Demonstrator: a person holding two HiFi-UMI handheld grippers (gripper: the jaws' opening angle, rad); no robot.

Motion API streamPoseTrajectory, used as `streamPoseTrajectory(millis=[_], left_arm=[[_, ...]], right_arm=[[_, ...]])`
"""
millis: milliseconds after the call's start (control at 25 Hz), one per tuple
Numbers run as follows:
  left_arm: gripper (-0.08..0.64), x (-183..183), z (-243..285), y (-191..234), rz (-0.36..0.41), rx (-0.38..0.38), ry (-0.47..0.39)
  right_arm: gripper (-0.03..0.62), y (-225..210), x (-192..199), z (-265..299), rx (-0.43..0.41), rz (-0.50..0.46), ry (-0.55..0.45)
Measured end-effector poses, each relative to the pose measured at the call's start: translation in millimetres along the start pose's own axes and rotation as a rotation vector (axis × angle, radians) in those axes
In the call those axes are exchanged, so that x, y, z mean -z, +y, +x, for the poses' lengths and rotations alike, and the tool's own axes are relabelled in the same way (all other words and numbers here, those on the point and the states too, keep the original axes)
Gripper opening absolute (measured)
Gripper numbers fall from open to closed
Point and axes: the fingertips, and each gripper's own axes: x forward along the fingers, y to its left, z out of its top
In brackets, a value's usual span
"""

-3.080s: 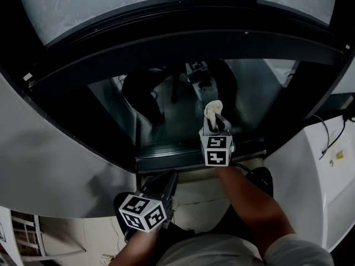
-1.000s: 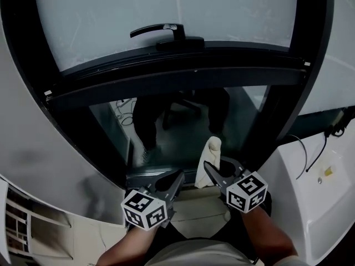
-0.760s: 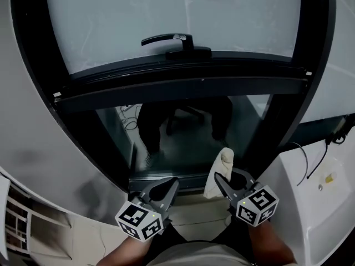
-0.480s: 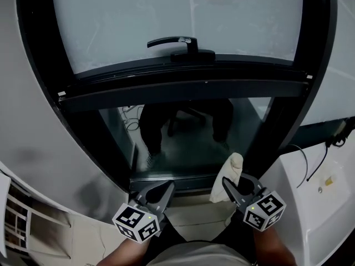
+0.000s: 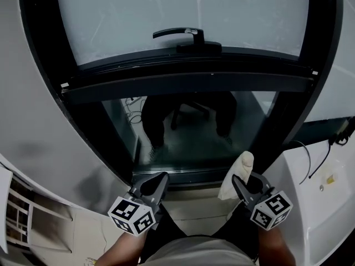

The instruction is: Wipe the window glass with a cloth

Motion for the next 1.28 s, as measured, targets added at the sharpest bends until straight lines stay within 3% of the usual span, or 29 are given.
streamPoseTrajectory(millis=[1280], left_arm=[[0.017,22,8,-1,-0.037,0.016,0.038]], right_arm=[[0.081,4,16,2,0.002,0.008,0.043]])
